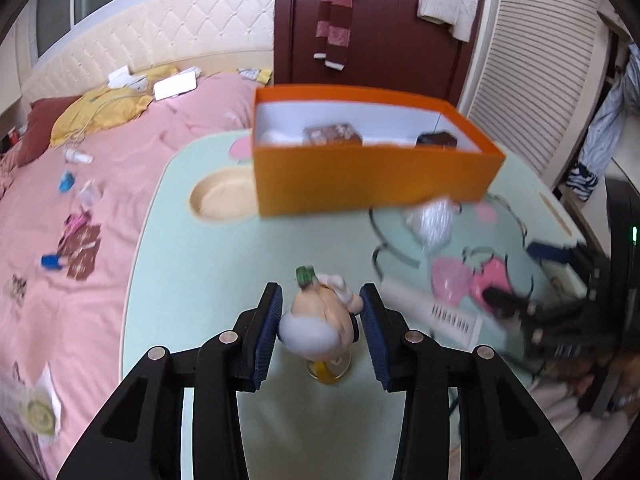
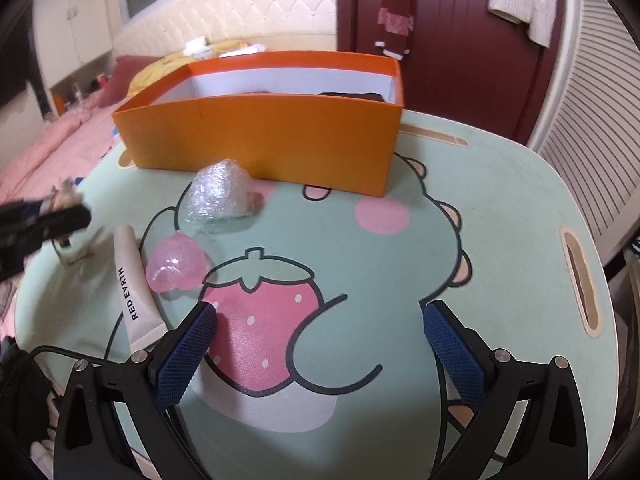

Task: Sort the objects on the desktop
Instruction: 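Grasp the white figurine keychain with the left tool while the right tool grasps the bubble-wrapped item, then lower the figurine into the box with the left tool while the right tool drops the bubble-wrapped item inside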

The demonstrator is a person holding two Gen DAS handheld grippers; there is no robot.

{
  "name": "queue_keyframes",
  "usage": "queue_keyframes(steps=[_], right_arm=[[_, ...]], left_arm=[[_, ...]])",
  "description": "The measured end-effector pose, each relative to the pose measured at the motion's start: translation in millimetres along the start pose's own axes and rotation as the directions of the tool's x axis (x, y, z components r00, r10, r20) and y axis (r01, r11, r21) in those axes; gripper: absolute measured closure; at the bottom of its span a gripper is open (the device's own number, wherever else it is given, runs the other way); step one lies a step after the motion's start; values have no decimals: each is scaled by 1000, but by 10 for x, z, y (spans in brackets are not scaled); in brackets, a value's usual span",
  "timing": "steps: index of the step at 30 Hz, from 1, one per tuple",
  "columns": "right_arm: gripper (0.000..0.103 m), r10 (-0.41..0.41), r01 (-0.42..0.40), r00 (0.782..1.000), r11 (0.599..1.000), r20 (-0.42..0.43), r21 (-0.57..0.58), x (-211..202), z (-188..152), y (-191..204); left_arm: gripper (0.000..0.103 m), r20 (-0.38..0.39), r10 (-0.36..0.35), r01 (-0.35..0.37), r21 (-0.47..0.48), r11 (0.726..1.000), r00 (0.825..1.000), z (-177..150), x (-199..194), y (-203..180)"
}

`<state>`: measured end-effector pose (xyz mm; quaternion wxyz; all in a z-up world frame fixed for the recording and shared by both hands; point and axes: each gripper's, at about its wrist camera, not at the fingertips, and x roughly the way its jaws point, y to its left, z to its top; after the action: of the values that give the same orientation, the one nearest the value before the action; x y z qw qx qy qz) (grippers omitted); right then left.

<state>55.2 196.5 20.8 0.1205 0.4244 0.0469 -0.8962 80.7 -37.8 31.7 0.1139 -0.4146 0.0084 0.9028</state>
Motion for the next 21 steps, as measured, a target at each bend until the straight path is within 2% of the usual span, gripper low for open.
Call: queue_keyframes(steps=[5, 9, 13, 15, 17, 18, 20, 21], right_arm=[[0, 69, -69, 994, 998, 82, -5, -199, 138, 56], [0, 74, -72, 995, 997, 70, -32, -129, 349, 201], [1, 106, -104, 992, 994, 62, -24, -8, 520, 312], [9, 111, -110, 993, 994, 46, -27, 74, 586, 372], [29, 120, -119, 993, 992, 11, -32, 183, 638, 433], [33, 123, -123, 992, 992, -10, -33, 244, 646, 452], [58, 121, -123, 992, 992, -44, -38, 356, 652, 485], [66, 102, -103, 994, 993, -32, -50, 366, 641, 499]], left_arm=[[65, 2, -26, 26, -25, 999, 1000, -153, 14, 28], [65, -9, -34, 33, -29, 999, 999, -188, 55, 34], [65, 5, -1, 1, 1, 1000, 1000, -225, 67, -10], [65, 12, 24, -24, 26, 999, 1000, -241, 74, -50], [66, 18, 42, -43, 46, 998, 999, -258, 77, -82], [66, 21, 45, -46, 51, 998, 999, -264, 75, -91], [66, 21, 43, -44, 50, 998, 999, -266, 71, -83], [66, 21, 40, -41, 48, 998, 999, -266, 69, -76]])
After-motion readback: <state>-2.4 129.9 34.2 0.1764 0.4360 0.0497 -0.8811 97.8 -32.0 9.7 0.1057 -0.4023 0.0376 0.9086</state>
